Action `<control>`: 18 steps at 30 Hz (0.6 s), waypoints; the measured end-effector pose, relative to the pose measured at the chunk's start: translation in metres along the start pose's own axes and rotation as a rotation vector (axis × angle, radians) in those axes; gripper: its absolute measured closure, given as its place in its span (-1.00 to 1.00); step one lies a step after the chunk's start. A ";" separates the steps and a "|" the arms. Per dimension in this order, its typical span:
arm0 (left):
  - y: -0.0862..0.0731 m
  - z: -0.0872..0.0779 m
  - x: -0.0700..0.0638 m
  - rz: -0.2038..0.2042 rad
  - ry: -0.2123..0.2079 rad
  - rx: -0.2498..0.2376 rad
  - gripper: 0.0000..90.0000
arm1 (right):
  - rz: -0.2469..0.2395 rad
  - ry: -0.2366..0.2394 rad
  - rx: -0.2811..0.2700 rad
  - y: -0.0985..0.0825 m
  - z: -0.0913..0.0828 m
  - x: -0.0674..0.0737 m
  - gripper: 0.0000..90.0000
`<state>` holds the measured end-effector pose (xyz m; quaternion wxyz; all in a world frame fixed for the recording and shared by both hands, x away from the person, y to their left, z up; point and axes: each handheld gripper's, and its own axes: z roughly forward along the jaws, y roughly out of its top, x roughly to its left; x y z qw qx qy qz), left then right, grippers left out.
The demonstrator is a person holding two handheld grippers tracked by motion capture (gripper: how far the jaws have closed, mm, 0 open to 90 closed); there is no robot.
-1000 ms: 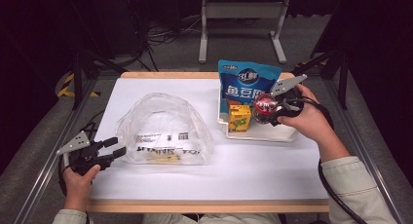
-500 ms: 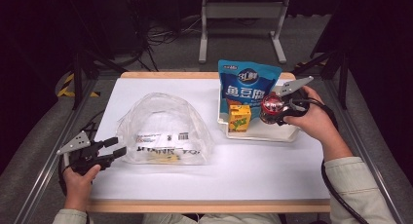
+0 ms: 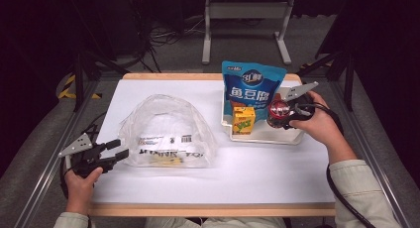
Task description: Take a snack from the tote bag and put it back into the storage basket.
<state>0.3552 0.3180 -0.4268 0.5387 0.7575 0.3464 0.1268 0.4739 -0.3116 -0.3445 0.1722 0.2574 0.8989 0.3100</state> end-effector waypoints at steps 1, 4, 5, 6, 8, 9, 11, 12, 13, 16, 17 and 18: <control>0.000 0.000 0.000 0.000 0.000 0.000 -0.10 | 0.002 0.000 0.002 -0.001 0.001 0.000 -0.43; 0.000 0.000 0.000 0.000 0.001 0.000 -0.10 | 0.004 0.001 0.010 -0.005 0.006 -0.002 -0.43; 0.000 0.000 0.000 0.000 0.000 0.001 -0.10 | 0.004 0.002 0.011 -0.006 0.007 -0.003 -0.43; 0.000 0.000 0.000 0.001 -0.002 0.002 -0.10 | 0.005 0.002 0.011 -0.007 0.008 -0.003 -0.43; 0.000 0.000 0.000 0.000 -0.002 0.002 -0.10 | 0.005 0.001 0.014 -0.008 0.010 -0.004 -0.43; 0.000 0.000 0.000 0.004 0.001 0.001 -0.10 | 0.004 0.002 0.015 -0.009 0.011 -0.004 -0.43; 0.000 0.000 0.000 0.000 0.000 0.000 -0.10 | 0.008 0.005 0.021 -0.011 0.013 -0.005 -0.43; 0.000 0.000 0.000 0.000 0.000 0.001 -0.10 | 0.011 0.006 0.025 -0.013 0.014 -0.006 -0.43; 0.000 0.000 0.000 0.000 0.000 0.001 -0.10 | 0.011 0.007 0.028 -0.014 0.016 -0.007 -0.43; 0.000 0.000 0.000 0.000 0.000 0.001 -0.10 | 0.025 0.011 0.036 -0.017 0.019 -0.007 -0.43; 0.000 0.000 0.000 0.000 0.000 0.001 -0.10 | 0.025 0.011 0.036 -0.017 0.019 -0.007 -0.43; 0.000 0.000 0.000 0.004 0.001 0.002 -0.10 | 0.031 0.015 0.039 -0.018 0.021 -0.007 -0.43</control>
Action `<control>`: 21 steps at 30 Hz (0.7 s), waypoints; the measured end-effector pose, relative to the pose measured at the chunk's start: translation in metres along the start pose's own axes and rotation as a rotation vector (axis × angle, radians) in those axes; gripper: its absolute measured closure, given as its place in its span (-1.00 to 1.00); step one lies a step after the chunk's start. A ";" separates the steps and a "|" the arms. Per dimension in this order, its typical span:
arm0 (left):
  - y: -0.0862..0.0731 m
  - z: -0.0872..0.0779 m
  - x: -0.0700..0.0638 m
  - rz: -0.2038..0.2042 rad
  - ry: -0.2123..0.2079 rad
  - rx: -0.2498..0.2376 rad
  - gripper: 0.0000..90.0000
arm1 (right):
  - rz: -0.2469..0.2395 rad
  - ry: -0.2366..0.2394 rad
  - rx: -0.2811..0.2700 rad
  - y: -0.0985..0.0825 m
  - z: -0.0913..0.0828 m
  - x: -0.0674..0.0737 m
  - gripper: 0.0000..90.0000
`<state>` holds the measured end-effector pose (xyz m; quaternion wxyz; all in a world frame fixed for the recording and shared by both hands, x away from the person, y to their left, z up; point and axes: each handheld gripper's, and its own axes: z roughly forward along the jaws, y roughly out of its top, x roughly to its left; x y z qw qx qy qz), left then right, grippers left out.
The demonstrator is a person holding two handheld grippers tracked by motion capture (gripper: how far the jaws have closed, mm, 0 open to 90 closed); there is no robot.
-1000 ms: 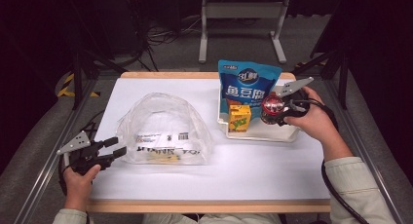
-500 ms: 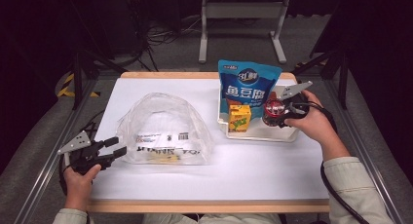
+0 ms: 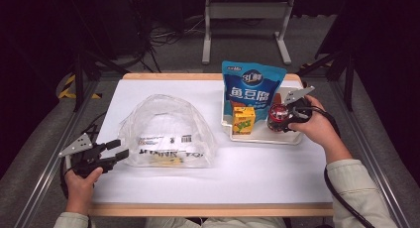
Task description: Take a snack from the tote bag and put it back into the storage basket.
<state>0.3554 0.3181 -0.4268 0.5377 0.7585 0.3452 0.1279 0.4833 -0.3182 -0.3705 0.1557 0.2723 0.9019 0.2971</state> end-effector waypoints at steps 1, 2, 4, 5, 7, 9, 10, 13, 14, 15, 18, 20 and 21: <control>0.000 0.000 0.000 0.000 0.000 0.000 -0.10 | -0.002 0.001 0.004 -0.001 0.001 0.000 -0.43; 0.000 0.000 0.000 0.000 0.000 0.000 -0.10 | -0.002 0.000 0.008 -0.001 0.003 0.000 -0.43; 0.000 0.000 0.000 0.000 0.001 0.000 -0.10 | 0.001 0.001 0.019 -0.003 0.005 -0.001 -0.43; 0.000 0.000 0.000 -0.004 -0.001 0.000 -0.10 | 0.003 0.003 0.020 -0.003 0.006 -0.001 -0.43; 0.000 -0.001 0.000 -0.004 0.001 0.000 -0.10 | 0.003 0.005 0.025 -0.005 0.007 -0.002 -0.43; -0.001 -0.001 -0.001 -0.008 0.001 0.001 -0.10 | 0.008 0.007 0.029 -0.006 0.009 -0.003 -0.43; -0.001 -0.001 -0.001 -0.010 0.002 -0.001 -0.10 | 0.012 0.007 0.033 -0.007 0.010 -0.003 -0.43; -0.001 -0.002 -0.001 -0.010 0.002 0.002 -0.10 | 0.012 0.010 0.043 -0.008 0.013 -0.004 -0.43; -0.001 -0.002 -0.001 -0.009 0.005 0.000 -0.10 | 0.012 0.011 0.042 -0.008 0.013 -0.004 -0.43; -0.001 -0.003 -0.001 -0.004 0.007 0.001 -0.10 | 0.009 0.012 0.045 -0.008 0.014 -0.004 -0.43; -0.002 -0.003 -0.001 -0.005 0.007 0.001 -0.10 | 0.005 0.016 0.049 -0.008 0.017 -0.004 -0.43; -0.002 -0.003 -0.001 -0.007 0.008 -0.002 -0.10 | 0.005 0.015 0.052 -0.007 0.017 -0.004 -0.43; -0.002 -0.003 -0.001 -0.008 0.008 -0.001 -0.10 | 0.008 0.016 0.054 -0.007 0.018 -0.004 -0.43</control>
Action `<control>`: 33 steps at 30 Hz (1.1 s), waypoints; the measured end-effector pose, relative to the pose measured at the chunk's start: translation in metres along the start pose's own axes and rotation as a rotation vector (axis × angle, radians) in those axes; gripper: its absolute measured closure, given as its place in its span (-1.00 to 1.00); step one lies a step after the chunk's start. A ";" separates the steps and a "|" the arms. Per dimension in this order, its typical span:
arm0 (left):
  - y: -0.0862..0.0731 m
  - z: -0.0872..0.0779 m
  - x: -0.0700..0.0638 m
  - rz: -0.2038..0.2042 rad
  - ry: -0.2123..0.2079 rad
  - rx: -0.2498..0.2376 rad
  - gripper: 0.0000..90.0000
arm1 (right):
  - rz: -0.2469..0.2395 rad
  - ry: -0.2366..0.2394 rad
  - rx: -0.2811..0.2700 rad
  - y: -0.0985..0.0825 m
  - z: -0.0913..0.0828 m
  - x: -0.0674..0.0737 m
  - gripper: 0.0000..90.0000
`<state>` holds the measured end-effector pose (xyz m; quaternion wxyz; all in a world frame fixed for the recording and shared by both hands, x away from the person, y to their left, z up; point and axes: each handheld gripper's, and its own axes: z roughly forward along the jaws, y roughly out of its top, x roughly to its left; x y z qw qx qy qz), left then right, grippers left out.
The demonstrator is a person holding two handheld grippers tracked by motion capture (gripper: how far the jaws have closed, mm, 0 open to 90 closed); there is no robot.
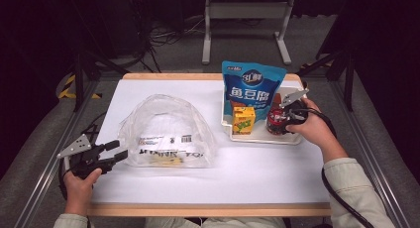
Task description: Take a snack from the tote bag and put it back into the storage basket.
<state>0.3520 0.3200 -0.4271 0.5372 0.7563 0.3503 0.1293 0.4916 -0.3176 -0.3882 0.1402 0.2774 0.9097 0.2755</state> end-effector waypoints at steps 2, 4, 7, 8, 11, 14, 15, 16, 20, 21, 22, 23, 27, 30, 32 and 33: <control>0.000 0.000 0.000 0.001 0.000 0.000 -0.10 | -0.001 0.003 0.004 0.000 0.001 -0.001 -0.43; 0.000 0.000 0.000 -0.001 -0.001 0.001 -0.10 | 0.006 0.003 0.009 0.000 0.002 -0.001 -0.43; 0.000 0.000 0.000 0.005 -0.001 0.000 -0.10 | 0.008 0.003 0.012 0.000 0.002 -0.001 -0.43; 0.000 0.000 0.000 0.005 0.000 0.000 -0.10 | 0.009 0.003 0.015 0.001 0.002 -0.001 -0.43; 0.000 0.000 0.000 0.004 -0.002 0.003 -0.10 | 0.001 0.003 0.027 0.001 0.003 -0.001 -0.43; 0.000 0.000 0.000 0.003 0.000 0.001 -0.10 | 0.004 0.001 0.039 0.002 0.004 -0.001 -0.43; 0.000 0.000 0.000 0.003 0.000 0.001 -0.10 | 0.009 0.001 0.044 0.002 0.005 -0.001 -0.43; 0.000 0.000 0.000 0.003 -0.001 0.002 -0.10 | 0.010 0.002 0.046 0.002 0.005 -0.001 -0.43; 0.000 0.000 0.000 0.005 -0.001 0.001 -0.10 | 0.019 0.004 0.057 0.005 0.007 0.000 -0.43; 0.000 0.000 0.000 0.005 -0.002 0.002 -0.10 | 0.019 0.004 0.061 0.005 0.008 0.000 -0.43; 0.000 0.000 0.000 0.006 -0.001 0.003 -0.10 | 0.016 0.005 0.063 0.006 0.008 0.000 -0.43; 0.000 0.000 0.000 0.004 -0.001 0.002 -0.10 | 0.020 0.005 0.062 0.007 0.008 0.000 -0.43; 0.000 0.000 0.000 0.004 -0.001 0.002 -0.10 | 0.016 0.010 0.076 0.010 0.010 0.001 -0.43; 0.000 0.000 0.000 0.004 -0.002 0.002 -0.10 | 0.018 0.013 0.095 0.010 0.012 0.001 -0.43; 0.000 0.000 0.000 0.004 -0.002 0.001 -0.10 | 0.023 0.012 0.095 0.010 0.012 0.001 -0.43; 0.000 0.000 0.000 0.003 -0.003 0.002 -0.10 | 0.027 0.012 0.096 0.009 0.012 0.001 -0.43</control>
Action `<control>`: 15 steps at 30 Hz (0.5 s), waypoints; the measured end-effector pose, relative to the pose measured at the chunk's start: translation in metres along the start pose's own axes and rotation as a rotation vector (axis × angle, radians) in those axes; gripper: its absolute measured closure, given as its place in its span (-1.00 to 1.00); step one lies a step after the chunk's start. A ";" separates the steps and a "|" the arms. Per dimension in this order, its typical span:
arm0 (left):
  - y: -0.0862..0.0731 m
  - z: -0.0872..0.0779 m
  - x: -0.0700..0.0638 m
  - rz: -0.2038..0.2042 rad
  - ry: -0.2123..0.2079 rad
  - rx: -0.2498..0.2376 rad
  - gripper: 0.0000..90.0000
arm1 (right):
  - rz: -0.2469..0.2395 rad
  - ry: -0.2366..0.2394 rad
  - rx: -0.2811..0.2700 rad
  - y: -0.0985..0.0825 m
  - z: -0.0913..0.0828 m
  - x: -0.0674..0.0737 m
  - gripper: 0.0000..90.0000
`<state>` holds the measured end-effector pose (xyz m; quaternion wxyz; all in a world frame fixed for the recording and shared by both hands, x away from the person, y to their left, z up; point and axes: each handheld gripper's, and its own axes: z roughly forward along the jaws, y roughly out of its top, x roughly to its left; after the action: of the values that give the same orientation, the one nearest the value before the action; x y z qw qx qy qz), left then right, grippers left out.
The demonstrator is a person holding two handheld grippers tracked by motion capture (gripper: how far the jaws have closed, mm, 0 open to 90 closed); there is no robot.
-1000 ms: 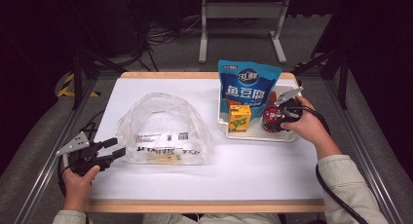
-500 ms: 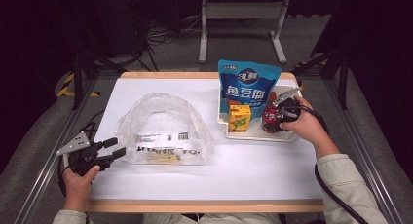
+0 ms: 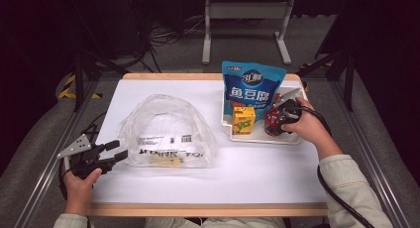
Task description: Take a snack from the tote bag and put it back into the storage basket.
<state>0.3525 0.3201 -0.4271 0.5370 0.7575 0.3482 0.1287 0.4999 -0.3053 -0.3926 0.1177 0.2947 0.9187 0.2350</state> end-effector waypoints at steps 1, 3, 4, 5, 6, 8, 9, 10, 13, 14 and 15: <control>0.000 0.000 0.000 -0.004 -0.001 -0.001 -0.10 | 0.002 0.000 0.000 0.000 0.000 0.000 -0.43; 0.000 0.000 0.000 -0.001 -0.004 0.002 -0.10 | 0.014 0.000 0.005 -0.002 0.000 -0.001 -0.44; 0.000 0.001 0.000 -0.002 -0.004 0.002 -0.10 | 0.016 -0.003 0.011 -0.002 0.000 -0.001 -0.47; 0.000 0.001 -0.001 -0.005 -0.003 0.002 -0.10 | 0.019 -0.008 0.019 -0.003 0.001 -0.002 -0.49; 0.000 0.001 0.000 -0.002 -0.003 0.002 -0.10 | 0.029 -0.011 0.021 -0.004 0.001 -0.002 -0.49; 0.000 0.001 0.000 -0.003 -0.003 0.002 -0.10 | 0.039 -0.014 0.017 -0.005 0.001 -0.002 -0.51; 0.000 0.001 0.000 -0.004 -0.003 0.000 -0.10 | 0.042 -0.016 0.018 -0.005 0.001 -0.002 -0.51; 0.000 0.001 0.000 -0.003 -0.003 0.002 -0.10 | 0.046 -0.018 0.020 -0.006 0.001 -0.002 -0.52; 0.000 0.001 -0.001 -0.005 -0.002 0.001 -0.10 | 0.059 -0.026 0.025 -0.006 0.000 -0.003 -0.52; 0.000 0.001 0.000 -0.003 -0.003 0.001 -0.10 | 0.064 -0.034 0.028 -0.006 0.000 -0.003 -0.52; 0.000 0.001 0.000 -0.003 -0.003 0.001 -0.10 | 0.065 -0.044 0.031 -0.006 -0.001 -0.004 -0.52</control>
<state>0.3527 0.3193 -0.4271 0.5372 0.7574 0.3489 0.1266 0.4998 -0.3120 -0.3945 0.1257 0.3311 0.9095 0.2178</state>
